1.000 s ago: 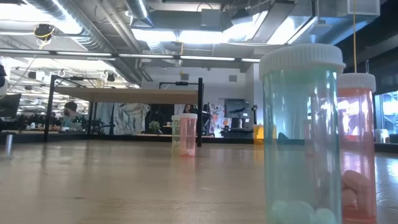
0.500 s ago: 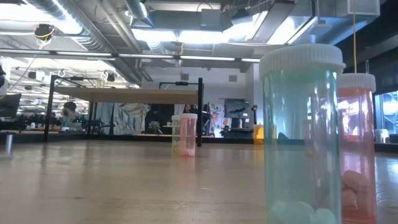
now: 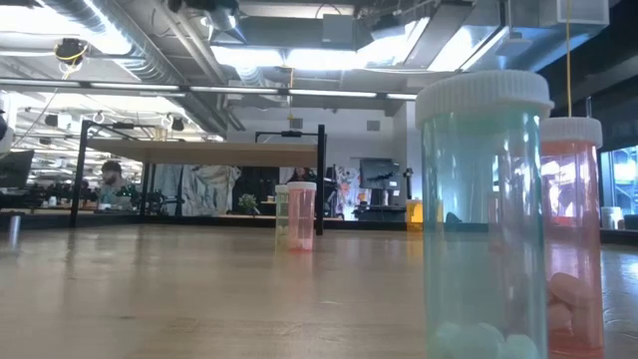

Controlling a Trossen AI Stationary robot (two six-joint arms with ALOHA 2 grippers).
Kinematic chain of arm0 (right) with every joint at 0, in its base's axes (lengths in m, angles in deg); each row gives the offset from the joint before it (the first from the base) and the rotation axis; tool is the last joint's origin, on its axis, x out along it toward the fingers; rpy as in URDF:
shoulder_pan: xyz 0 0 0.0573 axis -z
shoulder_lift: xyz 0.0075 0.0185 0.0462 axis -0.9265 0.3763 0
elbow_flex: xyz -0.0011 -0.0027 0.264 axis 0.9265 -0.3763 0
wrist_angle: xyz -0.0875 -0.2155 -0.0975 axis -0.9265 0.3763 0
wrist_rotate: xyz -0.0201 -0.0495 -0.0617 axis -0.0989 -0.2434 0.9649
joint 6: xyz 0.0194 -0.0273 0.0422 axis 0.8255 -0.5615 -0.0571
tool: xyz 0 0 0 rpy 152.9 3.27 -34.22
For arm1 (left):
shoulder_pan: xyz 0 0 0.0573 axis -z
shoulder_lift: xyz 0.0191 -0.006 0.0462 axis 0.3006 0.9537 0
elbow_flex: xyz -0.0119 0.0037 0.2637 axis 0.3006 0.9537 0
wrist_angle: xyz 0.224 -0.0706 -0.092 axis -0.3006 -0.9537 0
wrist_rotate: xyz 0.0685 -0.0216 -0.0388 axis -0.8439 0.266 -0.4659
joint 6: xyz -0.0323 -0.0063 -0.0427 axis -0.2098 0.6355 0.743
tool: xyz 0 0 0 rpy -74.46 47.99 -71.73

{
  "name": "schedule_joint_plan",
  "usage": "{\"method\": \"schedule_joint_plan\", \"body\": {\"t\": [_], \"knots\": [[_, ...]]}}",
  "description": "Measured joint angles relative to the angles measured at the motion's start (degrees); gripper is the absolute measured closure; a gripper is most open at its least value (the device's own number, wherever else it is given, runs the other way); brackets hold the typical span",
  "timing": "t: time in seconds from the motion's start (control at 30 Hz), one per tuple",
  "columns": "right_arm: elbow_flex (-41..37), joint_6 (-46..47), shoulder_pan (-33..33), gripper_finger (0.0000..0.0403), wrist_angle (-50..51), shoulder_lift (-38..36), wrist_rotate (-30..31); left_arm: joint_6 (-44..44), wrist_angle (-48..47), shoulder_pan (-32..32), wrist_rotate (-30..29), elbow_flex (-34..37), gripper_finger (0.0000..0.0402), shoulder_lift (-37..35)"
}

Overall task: Pick and place medicine bottles onto shelf by color
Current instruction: Put the top right small blue pill on the shelf

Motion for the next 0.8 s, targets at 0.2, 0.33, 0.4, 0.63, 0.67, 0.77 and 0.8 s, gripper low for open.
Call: {"method": "schedule_joint_plan", "body": {"t": [0.2,0.33,0.4,0.63,0.67,0.77,0.8], "knots": [[0.0,2.0,0.3,0.0202,0.0,0.0,0.0,-1.7,9.9,-0.8,-6.5,9.7,0.0314,0.1],[0.0,3.0,0.9,0.0202,0.0,0.0,0.0,-0.7,18.4,-1.9,-7.9,15.4,0.0314,0.0],[0.0,3.0,1.2,0.0202,0.0,0.0,0.0,-0.2,22.2,-3.1,-7.9,18.5,0.0314,-0.3],[0.0,3.0,1.8,0.0202,0.0,0.1,0.0,2.7,31.4,-6.3,-11.0,26.6,0.0314,-3.2],[0.0,3.0,1.9,0.0202,0.0,0.1,0.0,3.4,32.5,-6.5,-12.5,27.6,0.0314,-3.6],[0.0,3.0,2.2,0.0202,0.0,0.1,0.0,4.4,35.2,-6.5,-17.0,30.8,0.0314,-5.0],[0.0,3.0,2.4,0.0202,0.0,0.1,0.0,4.9,35.7,-6.5,-18.1,31.8,0.0314,-5.5]]}}
